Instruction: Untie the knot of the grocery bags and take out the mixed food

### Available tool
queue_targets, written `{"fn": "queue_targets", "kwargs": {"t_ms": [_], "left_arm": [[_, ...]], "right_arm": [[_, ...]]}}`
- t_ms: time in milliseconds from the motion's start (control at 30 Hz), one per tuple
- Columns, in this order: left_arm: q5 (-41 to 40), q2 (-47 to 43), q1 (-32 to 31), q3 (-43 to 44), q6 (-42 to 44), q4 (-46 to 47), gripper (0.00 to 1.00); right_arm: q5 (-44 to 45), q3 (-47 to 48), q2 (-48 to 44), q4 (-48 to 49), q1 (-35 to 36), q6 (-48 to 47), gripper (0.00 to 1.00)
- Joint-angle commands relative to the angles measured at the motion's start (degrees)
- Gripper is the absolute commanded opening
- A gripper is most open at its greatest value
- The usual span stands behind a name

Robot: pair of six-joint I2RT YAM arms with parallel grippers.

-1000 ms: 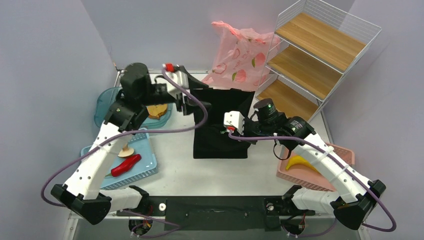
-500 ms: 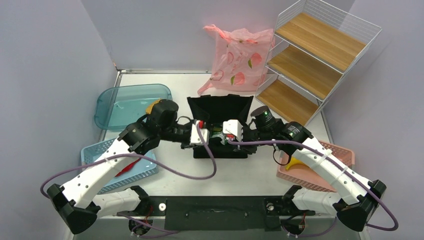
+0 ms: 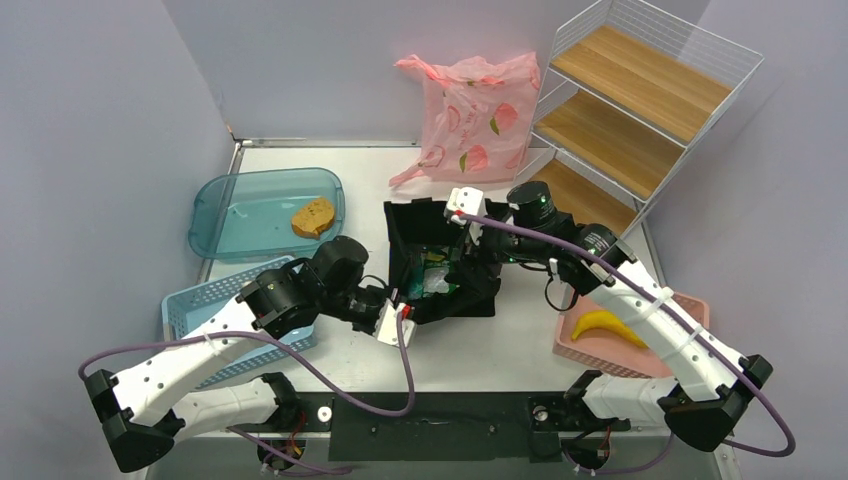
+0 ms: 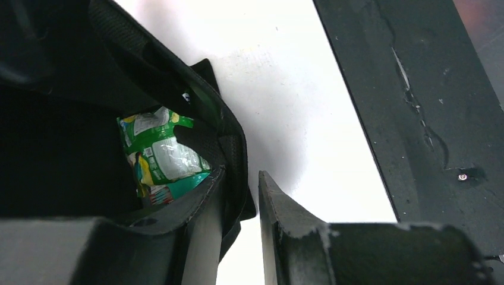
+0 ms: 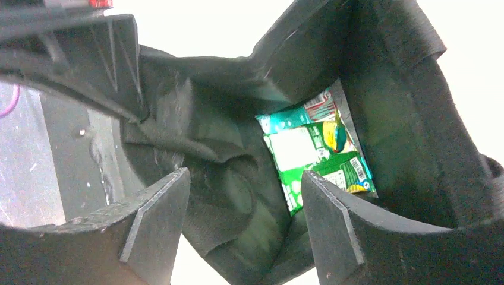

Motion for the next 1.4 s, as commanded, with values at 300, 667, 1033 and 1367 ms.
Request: {"fn": "queue_targets", "kwargs": {"t_ms": [300,667,1033,1367], "left_arm": [[-1.09,0.41,-2.79,-2.57,0.33,-1.76,0.23],[-0.38,-3.53,-3.82,-8.81,4.79,-4.61,0.19],[-1.35,-3.2,-4.79,-7.92,3.2,-1.8,0.07],[-2.36,-2.35,-4.76,-6.08,0.67,0.66,0.0]], "right_arm": [[14.37,-4.87,4.0,0.06,8.69,-8.86,0.37],[23.25,-22.13,-3.3,-4.24,11.29,-28.66,0.77],[24.24,-12.87,2.65,5.06,8.88,-19.53,0.73],[32.32,-8.83,15.18,7.8,7.84,-17.89,0.74]]}}
